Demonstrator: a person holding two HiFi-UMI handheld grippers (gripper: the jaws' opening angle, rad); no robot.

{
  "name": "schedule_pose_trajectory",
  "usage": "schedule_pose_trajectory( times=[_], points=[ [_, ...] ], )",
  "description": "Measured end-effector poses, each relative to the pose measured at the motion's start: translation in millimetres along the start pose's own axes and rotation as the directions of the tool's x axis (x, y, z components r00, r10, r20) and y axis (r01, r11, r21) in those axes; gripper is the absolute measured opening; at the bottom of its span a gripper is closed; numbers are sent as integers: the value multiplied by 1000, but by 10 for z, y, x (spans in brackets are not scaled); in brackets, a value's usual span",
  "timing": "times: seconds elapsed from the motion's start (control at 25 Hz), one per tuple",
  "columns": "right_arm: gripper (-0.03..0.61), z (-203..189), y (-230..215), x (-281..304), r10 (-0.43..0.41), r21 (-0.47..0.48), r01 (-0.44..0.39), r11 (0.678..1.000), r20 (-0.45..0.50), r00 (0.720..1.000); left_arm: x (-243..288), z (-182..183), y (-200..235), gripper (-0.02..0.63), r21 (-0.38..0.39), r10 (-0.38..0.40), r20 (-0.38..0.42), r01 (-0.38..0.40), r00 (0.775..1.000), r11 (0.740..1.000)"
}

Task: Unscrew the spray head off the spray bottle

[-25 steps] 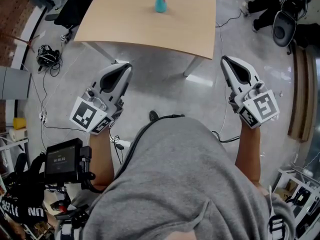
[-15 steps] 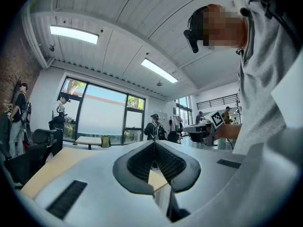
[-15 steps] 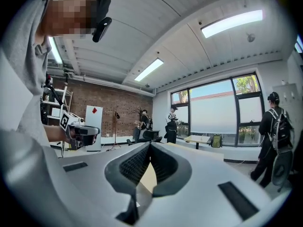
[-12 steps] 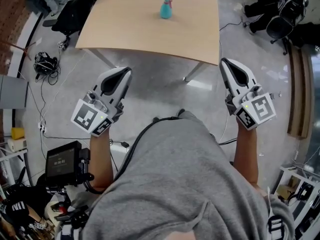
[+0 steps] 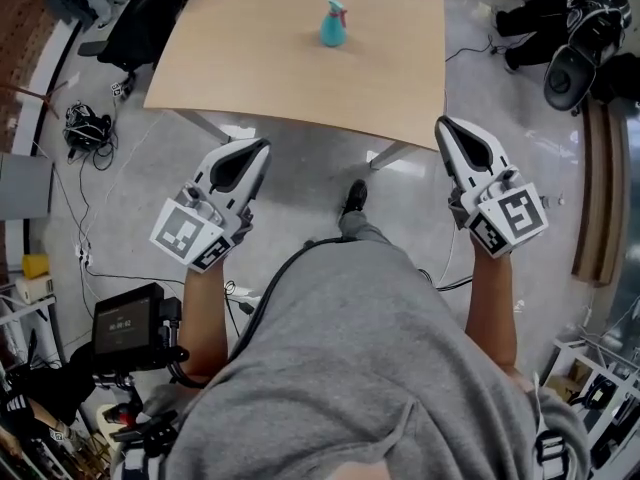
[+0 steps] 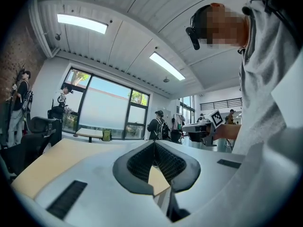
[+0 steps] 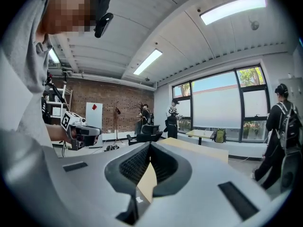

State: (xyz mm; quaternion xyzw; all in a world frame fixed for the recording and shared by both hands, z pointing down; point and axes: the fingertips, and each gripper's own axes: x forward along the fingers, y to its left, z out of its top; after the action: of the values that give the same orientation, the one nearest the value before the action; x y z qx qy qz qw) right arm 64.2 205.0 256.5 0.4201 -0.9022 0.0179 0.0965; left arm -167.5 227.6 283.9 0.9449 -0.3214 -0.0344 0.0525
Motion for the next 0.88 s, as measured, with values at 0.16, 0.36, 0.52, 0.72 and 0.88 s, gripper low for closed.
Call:
schedule_pose_trajectory(
  times=[0.16,0.36,0.52,0.72,0.88],
  points=[
    [5,188,-326,203,26,-7,-26,1000,16,1000,384,112,183,3,2,10,-3,-10,1000,1000],
    [5,39,-1042,531,67,2,-67,998,17,998,1230,99,473,3,33,13,-9,-13,1000,999],
    [5,-110,-1711,867,99,22,-100,995,38,994,1948,-5,831,3,30,50,-31,-49,998,998],
    [5,-90,-2076,1116,145,17,-146,989,48,988,2409,-93,1139,3,17,87,-57,-86,995,996],
    [5,-52,-2264,1263,151,35,-153,988,62,987,2662,-293,1445,3,-11,113,-85,-115,990,993]
  ],
)
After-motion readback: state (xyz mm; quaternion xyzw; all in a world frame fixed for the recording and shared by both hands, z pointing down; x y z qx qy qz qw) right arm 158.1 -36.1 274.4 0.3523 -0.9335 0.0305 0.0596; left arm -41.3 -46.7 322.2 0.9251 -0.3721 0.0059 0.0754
